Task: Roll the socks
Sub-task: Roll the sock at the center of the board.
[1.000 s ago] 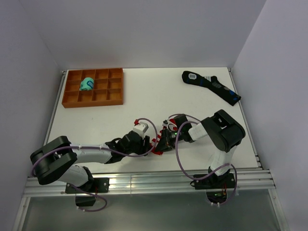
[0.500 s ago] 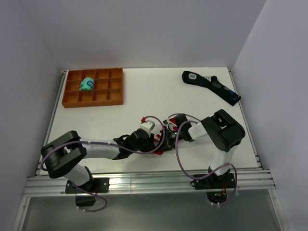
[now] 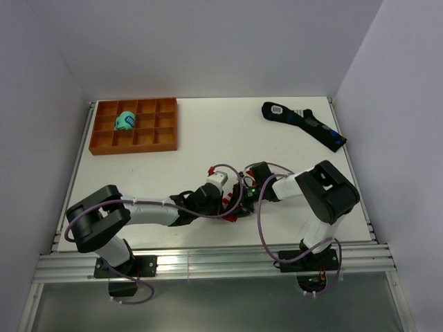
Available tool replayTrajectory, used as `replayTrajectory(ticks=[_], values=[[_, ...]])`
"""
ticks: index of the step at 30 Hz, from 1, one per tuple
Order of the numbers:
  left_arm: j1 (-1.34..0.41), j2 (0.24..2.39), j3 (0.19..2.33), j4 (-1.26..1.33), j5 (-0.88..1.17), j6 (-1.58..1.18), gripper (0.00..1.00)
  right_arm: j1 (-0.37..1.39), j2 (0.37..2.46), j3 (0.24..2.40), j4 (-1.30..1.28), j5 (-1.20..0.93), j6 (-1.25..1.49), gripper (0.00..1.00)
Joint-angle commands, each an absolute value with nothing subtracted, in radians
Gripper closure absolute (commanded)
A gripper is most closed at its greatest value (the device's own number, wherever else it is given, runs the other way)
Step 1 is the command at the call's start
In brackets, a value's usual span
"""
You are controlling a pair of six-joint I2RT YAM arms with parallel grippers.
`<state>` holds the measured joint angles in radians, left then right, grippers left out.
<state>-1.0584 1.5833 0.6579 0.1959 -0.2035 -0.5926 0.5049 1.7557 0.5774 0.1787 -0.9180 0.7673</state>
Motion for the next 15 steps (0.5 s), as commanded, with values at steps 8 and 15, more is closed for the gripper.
replayTrajectory(ticks=[8, 15], values=[[-1.06, 1.657, 0.804, -0.214, -0.175, -0.707, 1.0, 0.499, 1.505, 0.523, -0.005, -0.474, 0.753, 0.6], [-1.013, 1.614, 0.813, -0.308, -0.118, -0.732, 1.0, 0.499, 1.326, 0.398, 0.195, -0.411, 0.773, 0.6]])
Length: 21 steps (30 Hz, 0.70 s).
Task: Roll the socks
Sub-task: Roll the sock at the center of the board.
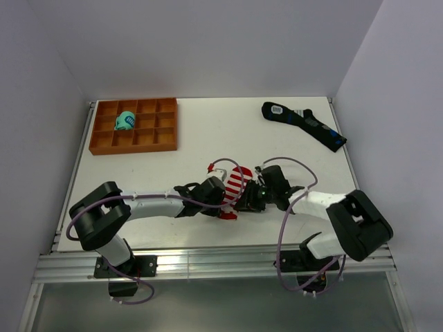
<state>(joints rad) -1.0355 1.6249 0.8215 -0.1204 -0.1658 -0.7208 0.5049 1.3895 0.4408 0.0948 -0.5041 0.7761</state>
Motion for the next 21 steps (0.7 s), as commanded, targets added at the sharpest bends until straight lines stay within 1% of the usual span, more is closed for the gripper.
replayTrajectory(ticks=[1, 3, 7, 11, 13, 17, 21], values=[[-0.993, 1.606, 0.81, -0.311, -0.095, -0.724, 1.0, 0.5, 1.284, 0.382, 0.249, -0.411, 0.77, 0.6], [-0.965, 1.605, 0.807, -0.33, -0.019, -0.715, 1.0, 0.505, 1.244, 0.348, 0.297, -0.397, 0.758, 0.6], [-0.927, 1.609, 0.828, -0.386, -0.009, -0.689, 1.0, 0.54, 1.148, 0.321, 0.377, -0.348, 0.718, 0.65], [-0.923, 1.618, 0.845, -0.41, -0.009, -0.683, 1.0, 0.667, 1.085, 0.334, 0.402, -0.232, 0.669, 0.63], [-0.923, 1.615, 0.844, -0.408, 0.015, -0.689, 1.0, 0.754, 1.097, 0.347, 0.434, -0.187, 0.655, 0.62], [-0.923, 1.612, 0.839, -0.403, 0.038, -0.689, 1.0, 0.827, 1.149, 0.318, 0.54, -0.146, 0.652, 0.56], [-0.923, 1.62, 0.841, -0.408, 0.054, -0.683, 1.0, 0.874, 1.224, 0.325, 0.607, -0.127, 0.632, 0.55]])
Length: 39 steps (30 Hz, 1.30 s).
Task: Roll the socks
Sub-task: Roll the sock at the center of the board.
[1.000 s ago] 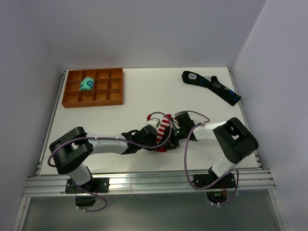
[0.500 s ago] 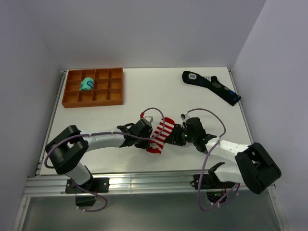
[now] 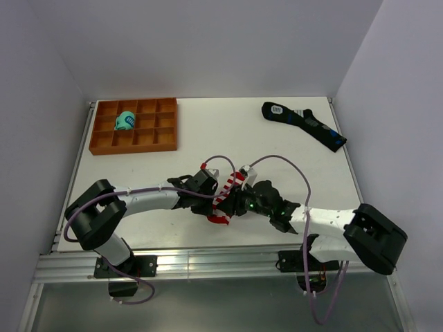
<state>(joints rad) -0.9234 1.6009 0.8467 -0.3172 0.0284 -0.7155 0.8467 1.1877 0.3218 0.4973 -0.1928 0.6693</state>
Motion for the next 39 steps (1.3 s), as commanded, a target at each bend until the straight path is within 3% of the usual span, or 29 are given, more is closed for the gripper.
replayTrajectory(ticks=[1, 7, 39], values=[[-0.923, 1.621, 0.842, -0.408, 0.061, -0.681, 1.0, 0.885, 1.25, 0.331, 0.621, -0.12, 0.629, 0.55], [-0.92, 1.643, 0.862, -0.42, 0.058, -0.678, 1.0, 0.974, 1.347, 0.359, 0.666, -0.08, 0.624, 0.58], [-0.854, 1.726, 0.902, -0.4, 0.153, -0.683, 1.0, 1.077, 1.328, 0.264, 0.631, 0.047, 0.6, 0.58]])
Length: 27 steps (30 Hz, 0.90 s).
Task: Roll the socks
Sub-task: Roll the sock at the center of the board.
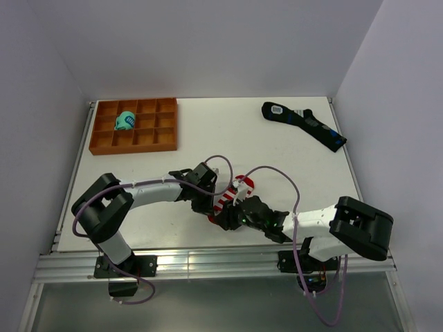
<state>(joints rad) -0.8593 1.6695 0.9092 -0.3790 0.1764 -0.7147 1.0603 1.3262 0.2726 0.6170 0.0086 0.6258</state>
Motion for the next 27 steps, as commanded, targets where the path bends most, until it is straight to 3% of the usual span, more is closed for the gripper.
replayTrajectory(ticks=[1, 27], values=[[-0.853, 1.727, 0.903, -0.402, 0.156, -0.684, 1.0, 1.087, 1.33, 0.264, 0.621, 0.064, 0.597, 0.57], [-0.752, 1.759, 0.91, -0.39, 0.308, -0.726, 1.0, 1.267, 1.466, 0.319, 0.45, 0.371, 0.617, 0.6]])
